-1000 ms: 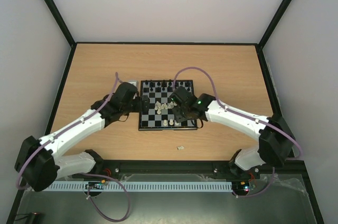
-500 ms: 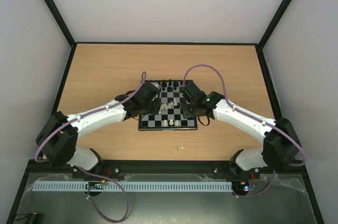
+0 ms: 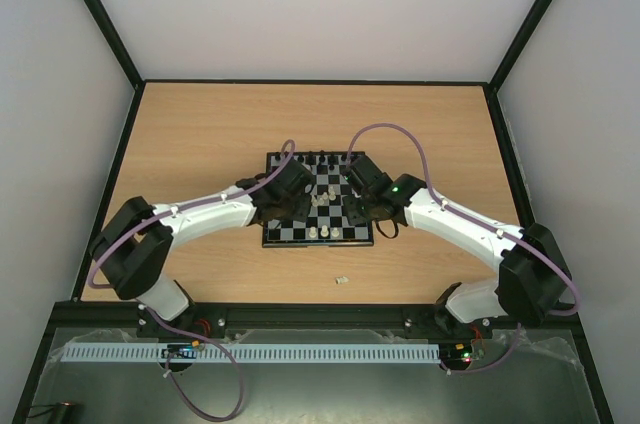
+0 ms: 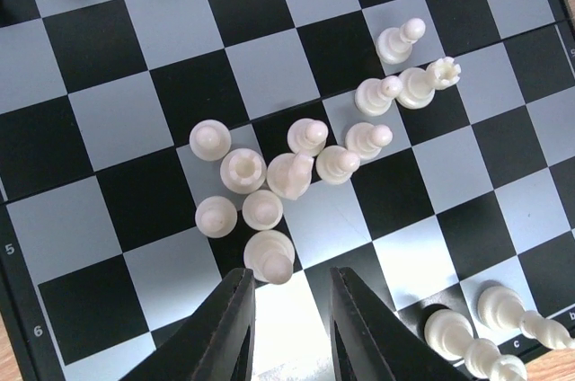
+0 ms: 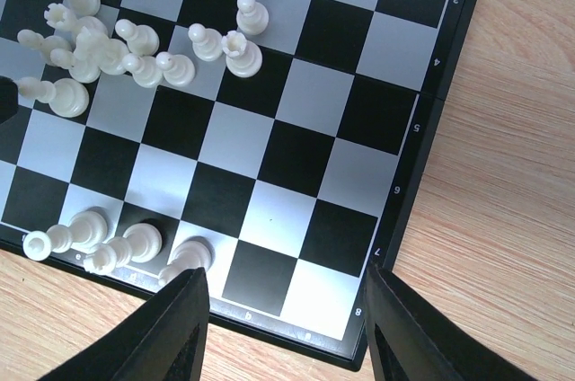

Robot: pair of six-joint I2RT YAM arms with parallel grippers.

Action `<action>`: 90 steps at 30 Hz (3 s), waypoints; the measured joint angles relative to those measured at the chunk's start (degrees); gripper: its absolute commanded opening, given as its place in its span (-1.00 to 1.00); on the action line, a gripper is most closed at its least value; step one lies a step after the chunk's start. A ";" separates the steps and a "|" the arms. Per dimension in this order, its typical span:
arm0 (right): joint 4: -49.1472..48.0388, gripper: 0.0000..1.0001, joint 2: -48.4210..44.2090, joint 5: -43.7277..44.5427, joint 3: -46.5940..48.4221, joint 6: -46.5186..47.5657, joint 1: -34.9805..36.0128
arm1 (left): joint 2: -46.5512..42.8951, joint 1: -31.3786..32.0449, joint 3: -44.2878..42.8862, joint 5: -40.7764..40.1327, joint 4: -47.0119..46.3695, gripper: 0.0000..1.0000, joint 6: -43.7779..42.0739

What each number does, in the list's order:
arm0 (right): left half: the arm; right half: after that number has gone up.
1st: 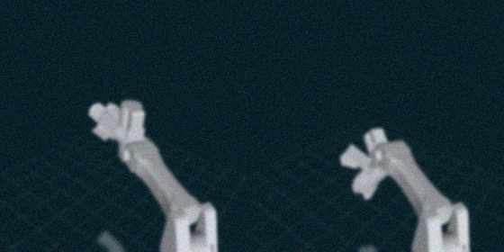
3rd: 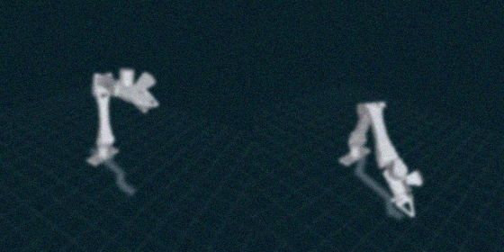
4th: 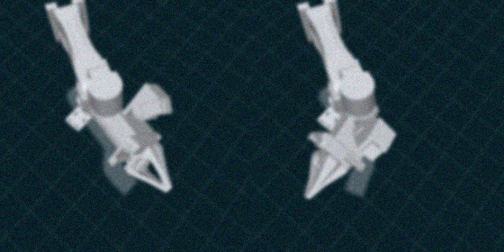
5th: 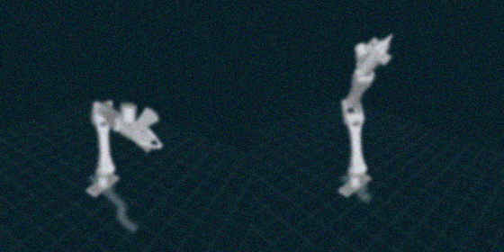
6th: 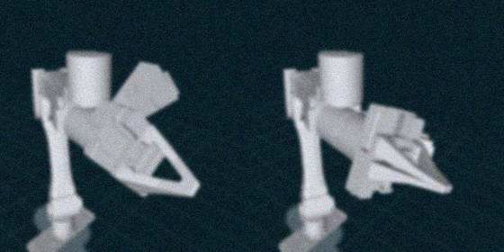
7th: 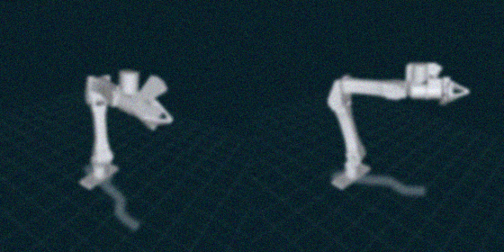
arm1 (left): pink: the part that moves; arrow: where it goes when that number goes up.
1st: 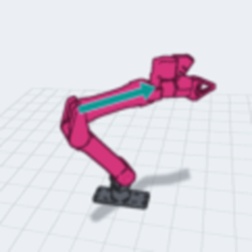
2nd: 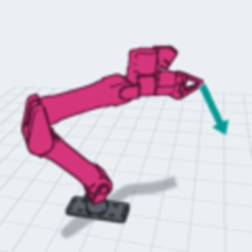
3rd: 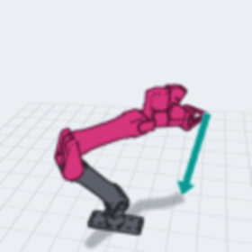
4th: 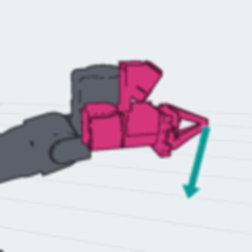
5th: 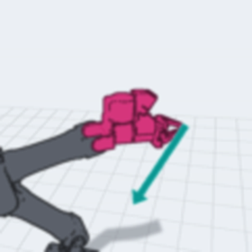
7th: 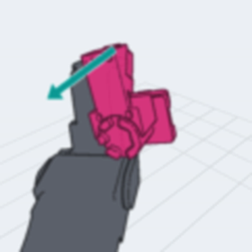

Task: Set up the chess pieces on the board
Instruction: Pick up the chess piece from the chessboard, then place the chess piece on the chessboard.

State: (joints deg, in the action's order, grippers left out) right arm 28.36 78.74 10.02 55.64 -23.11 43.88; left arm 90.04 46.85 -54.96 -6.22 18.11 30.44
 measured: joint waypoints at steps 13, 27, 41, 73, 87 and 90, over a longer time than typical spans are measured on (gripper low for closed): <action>-0.07 -0.03 0.00 -0.57 -0.22 0.02 0.00 | 2.47 0.26 -1.36 -1.29 0.37 -0.53 -0.02; -0.07 -0.03 0.00 -0.61 -0.22 0.04 0.00 | 3.74 0.83 -1.68 -1.81 0.44 -0.61 -0.04; -0.09 -0.03 0.00 -0.79 -0.33 0.09 0.00 | 5.03 0.87 -2.34 -2.10 0.52 -0.71 0.00; -0.11 -0.05 -0.13 -1.01 -0.66 0.22 0.00 | -0.59 3.74 -1.09 -4.44 4.52 -0.95 2.12; -0.13 -0.06 -0.92 -0.98 -0.66 0.20 0.00 | -1.92 6.67 2.67 -4.33 5.22 -0.94 5.09; -0.11 -0.05 -0.92 -0.98 -0.68 0.22 0.00 | -1.95 7.32 2.69 -4.33 5.18 -0.94 5.62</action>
State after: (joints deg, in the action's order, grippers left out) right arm 28.25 77.82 9.04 54.96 -22.90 43.88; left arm 88.09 54.17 -52.27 -10.55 23.29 36.05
